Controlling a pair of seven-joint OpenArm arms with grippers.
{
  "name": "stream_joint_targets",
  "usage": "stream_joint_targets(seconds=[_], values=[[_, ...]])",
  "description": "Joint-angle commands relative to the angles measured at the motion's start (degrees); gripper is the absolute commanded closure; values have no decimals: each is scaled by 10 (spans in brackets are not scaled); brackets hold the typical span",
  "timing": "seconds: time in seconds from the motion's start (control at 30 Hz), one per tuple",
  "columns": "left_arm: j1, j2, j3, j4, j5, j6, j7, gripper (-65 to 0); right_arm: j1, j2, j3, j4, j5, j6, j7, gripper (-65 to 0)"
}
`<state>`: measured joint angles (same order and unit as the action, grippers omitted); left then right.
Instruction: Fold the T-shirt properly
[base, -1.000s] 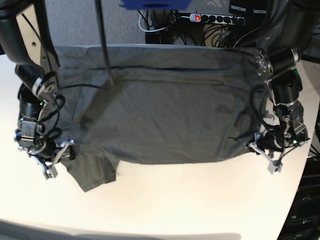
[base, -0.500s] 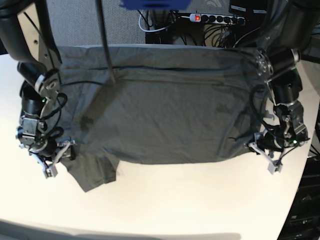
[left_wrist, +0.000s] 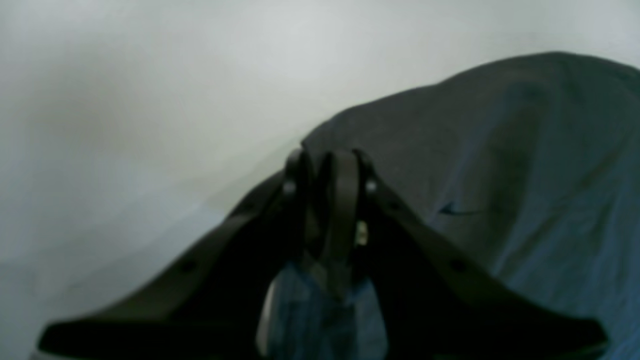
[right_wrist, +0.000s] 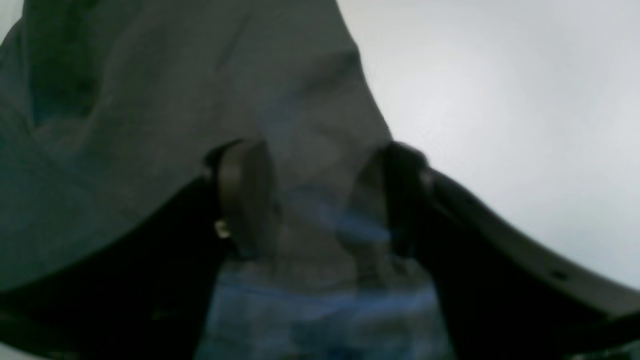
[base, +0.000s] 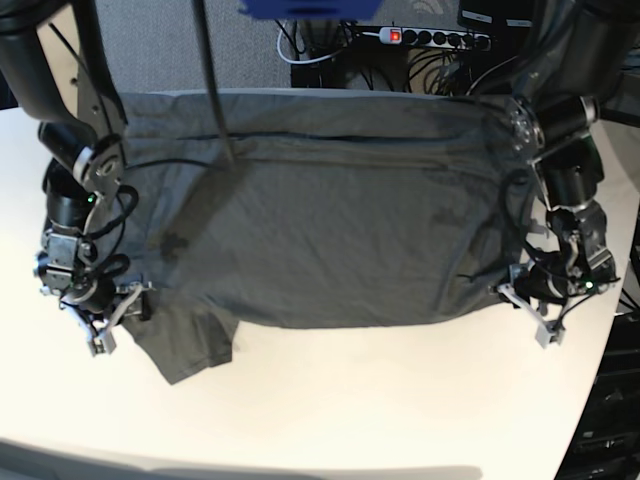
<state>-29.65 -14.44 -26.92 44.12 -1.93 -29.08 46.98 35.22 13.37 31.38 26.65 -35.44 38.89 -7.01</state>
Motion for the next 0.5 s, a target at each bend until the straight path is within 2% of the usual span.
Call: stream_joint_targets(seconds=[0.0, 0.23, 0.37, 0.47], values=[[-14, -2, 0, 12, -2, -2, -1, -82, -9, -8, -3, -9, -41, 11, -86, -277], [-14, 2, 0, 12, -2, -2, -3, -82, -8, -11, -3, -7, -42, 11, -136, -187], [-13, 2, 0, 12, -2, -2, -3, -82, -8, -11, -3, -7, -42, 11, -142, -68], [-13, 2, 0, 12, -2, -2, -3, -82, -9, -11, -7, -5, -42, 11, -140, -48]])
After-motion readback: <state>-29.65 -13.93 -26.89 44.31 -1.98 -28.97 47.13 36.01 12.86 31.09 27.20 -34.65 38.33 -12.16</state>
